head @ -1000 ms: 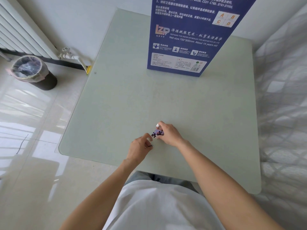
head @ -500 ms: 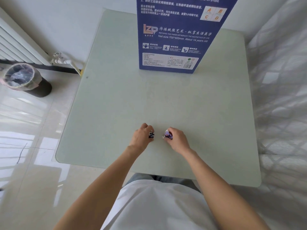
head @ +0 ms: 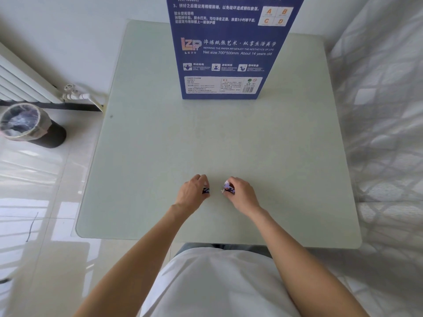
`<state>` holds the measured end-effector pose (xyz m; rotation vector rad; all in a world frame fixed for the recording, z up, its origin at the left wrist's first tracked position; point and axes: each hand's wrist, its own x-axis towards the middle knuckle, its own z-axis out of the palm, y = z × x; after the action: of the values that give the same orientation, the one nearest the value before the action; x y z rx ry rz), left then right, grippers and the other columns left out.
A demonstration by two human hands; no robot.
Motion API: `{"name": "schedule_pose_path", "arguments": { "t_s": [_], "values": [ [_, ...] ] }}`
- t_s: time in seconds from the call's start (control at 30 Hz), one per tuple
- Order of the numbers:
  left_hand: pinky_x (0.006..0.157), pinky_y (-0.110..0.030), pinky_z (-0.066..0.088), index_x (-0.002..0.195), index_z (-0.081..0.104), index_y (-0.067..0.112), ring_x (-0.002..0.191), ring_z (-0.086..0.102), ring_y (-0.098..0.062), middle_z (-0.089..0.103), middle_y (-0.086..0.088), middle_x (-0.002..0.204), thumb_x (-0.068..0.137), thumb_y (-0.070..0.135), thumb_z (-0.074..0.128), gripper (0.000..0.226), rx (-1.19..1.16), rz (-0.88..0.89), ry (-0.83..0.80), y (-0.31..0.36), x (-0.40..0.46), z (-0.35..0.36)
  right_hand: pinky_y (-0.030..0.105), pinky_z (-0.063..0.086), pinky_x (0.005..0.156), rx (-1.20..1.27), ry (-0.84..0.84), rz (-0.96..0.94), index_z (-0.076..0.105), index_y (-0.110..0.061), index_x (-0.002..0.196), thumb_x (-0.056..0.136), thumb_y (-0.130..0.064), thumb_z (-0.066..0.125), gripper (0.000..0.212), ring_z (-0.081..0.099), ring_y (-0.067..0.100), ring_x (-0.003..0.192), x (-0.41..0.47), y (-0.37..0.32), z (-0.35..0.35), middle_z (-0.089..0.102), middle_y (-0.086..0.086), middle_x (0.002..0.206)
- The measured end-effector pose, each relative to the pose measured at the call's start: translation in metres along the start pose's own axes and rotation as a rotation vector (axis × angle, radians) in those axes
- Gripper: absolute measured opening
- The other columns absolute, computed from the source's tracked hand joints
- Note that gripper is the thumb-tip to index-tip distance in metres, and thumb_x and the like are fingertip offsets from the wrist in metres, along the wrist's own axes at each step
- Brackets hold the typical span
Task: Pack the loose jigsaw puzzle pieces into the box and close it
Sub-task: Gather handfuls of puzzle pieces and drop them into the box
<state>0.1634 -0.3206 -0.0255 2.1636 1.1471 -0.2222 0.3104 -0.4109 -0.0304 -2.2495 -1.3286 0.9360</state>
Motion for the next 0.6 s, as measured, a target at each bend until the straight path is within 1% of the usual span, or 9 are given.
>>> {"name": "schedule_pose_path", "arguments": {
  "t_s": [0.13, 0.2, 0.27, 0.37, 0.47, 0.53, 0.6],
  "values": [
    [0.064, -0.025, 0.035, 0.107, 0.052, 0.011, 0.086, 0.059, -0.026, 0.058, -0.006, 0.104, 0.084, 0.019, 0.065, 0.029, -0.022, 0.005, 0.007, -0.002, 0.001, -0.002, 0.026, 0.027, 0.062, -0.039, -0.001, 0.01, 0.061, -0.01, 0.091, 0.082, -0.016, 0.064, 0.011, 0.045, 0.017, 0.072, 0.0, 0.0, -0.004, 0.063, 0.005, 0.089],
    [0.065, -0.025, 0.036, 0.111, 0.052, 0.013, 0.088, 0.059, -0.026, 0.058, -0.006, 0.105, 0.082, 0.019, 0.067, 0.033, -0.022, 0.015, -0.011, -0.003, 0.002, -0.004, 0.026, 0.027, 0.061, -0.036, 0.005, 0.013, 0.062, -0.011, 0.092, 0.082, -0.016, 0.064, 0.011, 0.045, 0.017, 0.072, 0.0, 0.001, -0.006, 0.063, 0.004, 0.089],
    [0.068, -0.026, 0.039, 0.111, 0.055, 0.014, 0.09, 0.059, -0.027, 0.058, -0.007, 0.105, 0.082, 0.019, 0.068, 0.033, -0.027, 0.006, -0.036, -0.004, 0.004, -0.004, 0.026, 0.028, 0.061, -0.015, 0.014, 0.016, 0.062, -0.011, 0.091, 0.081, -0.015, 0.064, 0.011, 0.046, 0.017, 0.071, 0.0, 0.001, -0.007, 0.064, 0.005, 0.09],
    [0.068, -0.025, 0.039, 0.1, 0.063, 0.012, 0.087, 0.058, -0.027, 0.058, -0.008, 0.102, 0.081, 0.02, 0.07, 0.022, -0.032, 0.007, -0.057, -0.007, 0.007, -0.005, 0.026, 0.027, 0.058, 0.016, 0.021, 0.007, 0.061, -0.008, 0.09, 0.081, -0.014, 0.065, 0.011, 0.046, 0.018, 0.07, 0.002, 0.0, -0.011, 0.062, 0.004, 0.085],
    [0.065, -0.022, 0.035, 0.09, 0.066, 0.012, 0.08, 0.059, -0.024, 0.058, -0.005, 0.097, 0.078, 0.019, 0.072, 0.015, -0.073, 0.04, -0.049, -0.008, 0.006, -0.009, 0.025, 0.03, 0.055, 0.082, 0.009, 0.008, 0.06, -0.009, 0.084, 0.079, -0.014, 0.068, 0.011, 0.044, 0.019, 0.065, 0.003, 0.0, -0.015, 0.055, 0.0, 0.074],
    [0.063, -0.022, 0.038, 0.082, 0.066, 0.012, 0.076, 0.061, -0.021, 0.065, -0.003, 0.087, 0.077, 0.019, 0.074, 0.012, -0.138, 0.045, -0.035, -0.006, 0.003, -0.017, 0.023, 0.035, 0.057, 0.119, -0.002, 0.001, 0.06, -0.012, 0.082, 0.078, -0.015, 0.069, 0.01, 0.046, 0.019, 0.063, 0.001, -0.002, -0.023, 0.056, -0.002, 0.072],
    [0.064, -0.024, 0.044, 0.076, 0.066, 0.016, 0.071, 0.061, -0.017, 0.067, 0.001, 0.075, 0.074, 0.021, 0.076, 0.012, -0.224, 0.057, 0.013, 0.001, 0.004, -0.039, 0.026, 0.043, 0.062, 0.151, -0.017, -0.011, 0.062, -0.014, 0.084, 0.078, -0.015, 0.069, 0.009, 0.055, 0.021, 0.064, 0.005, -0.009, -0.039, 0.064, -0.002, 0.074]
  ]
}}
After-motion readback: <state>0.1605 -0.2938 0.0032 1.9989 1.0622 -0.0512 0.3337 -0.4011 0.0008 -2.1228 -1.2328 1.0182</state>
